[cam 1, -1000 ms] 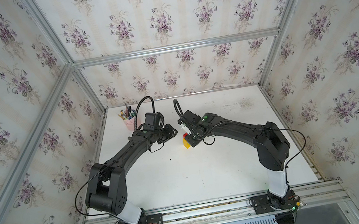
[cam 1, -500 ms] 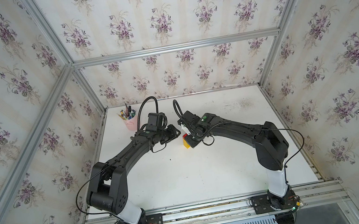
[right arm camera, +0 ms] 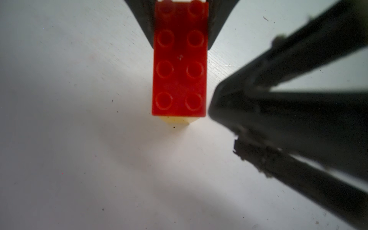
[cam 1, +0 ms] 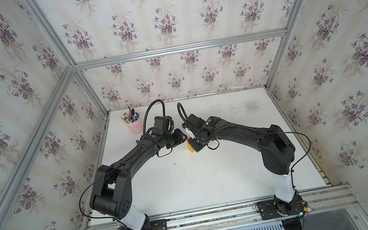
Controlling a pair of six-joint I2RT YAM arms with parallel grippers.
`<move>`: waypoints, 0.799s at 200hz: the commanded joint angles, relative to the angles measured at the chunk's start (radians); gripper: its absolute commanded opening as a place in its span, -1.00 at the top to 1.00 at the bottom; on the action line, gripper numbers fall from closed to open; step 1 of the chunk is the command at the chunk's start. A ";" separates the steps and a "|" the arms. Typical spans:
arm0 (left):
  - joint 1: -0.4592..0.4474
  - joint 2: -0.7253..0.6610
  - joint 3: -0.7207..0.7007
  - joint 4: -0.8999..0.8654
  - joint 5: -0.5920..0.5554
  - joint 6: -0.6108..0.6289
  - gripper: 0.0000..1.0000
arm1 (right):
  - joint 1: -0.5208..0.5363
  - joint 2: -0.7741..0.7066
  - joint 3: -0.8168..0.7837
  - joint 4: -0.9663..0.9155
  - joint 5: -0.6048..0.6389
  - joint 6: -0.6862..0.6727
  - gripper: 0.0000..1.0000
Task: Assemble the letter r with lego
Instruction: Assemble the lego brick with the lego brick.
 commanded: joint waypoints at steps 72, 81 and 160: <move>-0.013 0.026 0.013 0.024 0.002 0.021 0.31 | 0.000 0.012 -0.005 0.012 0.003 0.029 0.40; -0.015 0.029 0.016 0.023 0.002 0.023 0.31 | 0.000 0.014 -0.004 0.012 0.001 0.030 0.39; -0.027 0.059 0.027 0.010 -0.010 0.029 0.32 | 0.000 0.020 0.001 0.003 -0.010 0.028 0.40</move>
